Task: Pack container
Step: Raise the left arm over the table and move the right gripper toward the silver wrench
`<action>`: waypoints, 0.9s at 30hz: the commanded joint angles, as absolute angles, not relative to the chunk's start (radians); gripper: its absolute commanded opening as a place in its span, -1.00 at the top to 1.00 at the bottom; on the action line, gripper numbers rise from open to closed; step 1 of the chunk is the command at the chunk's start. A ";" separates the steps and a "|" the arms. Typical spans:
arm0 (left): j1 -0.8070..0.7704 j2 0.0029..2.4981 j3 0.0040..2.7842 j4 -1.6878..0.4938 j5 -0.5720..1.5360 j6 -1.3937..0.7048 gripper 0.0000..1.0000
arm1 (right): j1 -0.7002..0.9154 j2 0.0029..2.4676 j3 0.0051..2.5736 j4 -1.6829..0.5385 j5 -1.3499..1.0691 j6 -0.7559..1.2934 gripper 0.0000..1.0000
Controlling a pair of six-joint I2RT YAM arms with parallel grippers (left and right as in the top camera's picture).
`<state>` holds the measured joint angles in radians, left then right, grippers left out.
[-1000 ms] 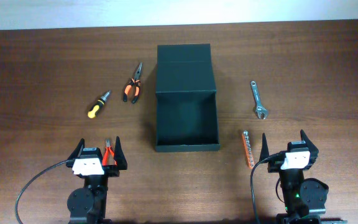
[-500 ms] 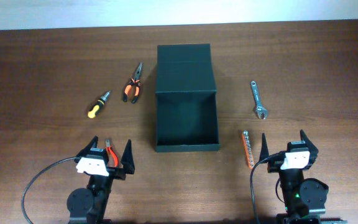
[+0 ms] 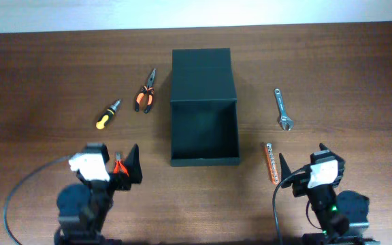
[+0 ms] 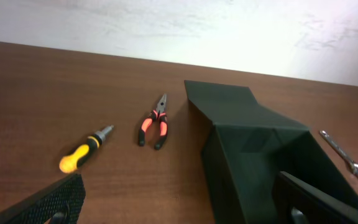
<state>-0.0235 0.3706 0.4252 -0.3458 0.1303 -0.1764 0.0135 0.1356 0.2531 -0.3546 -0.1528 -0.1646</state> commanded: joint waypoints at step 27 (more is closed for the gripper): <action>-0.028 1.210 1.174 -0.742 0.116 -0.074 -0.99 | 0.006 1.031 1.029 -0.679 -0.257 0.018 -0.98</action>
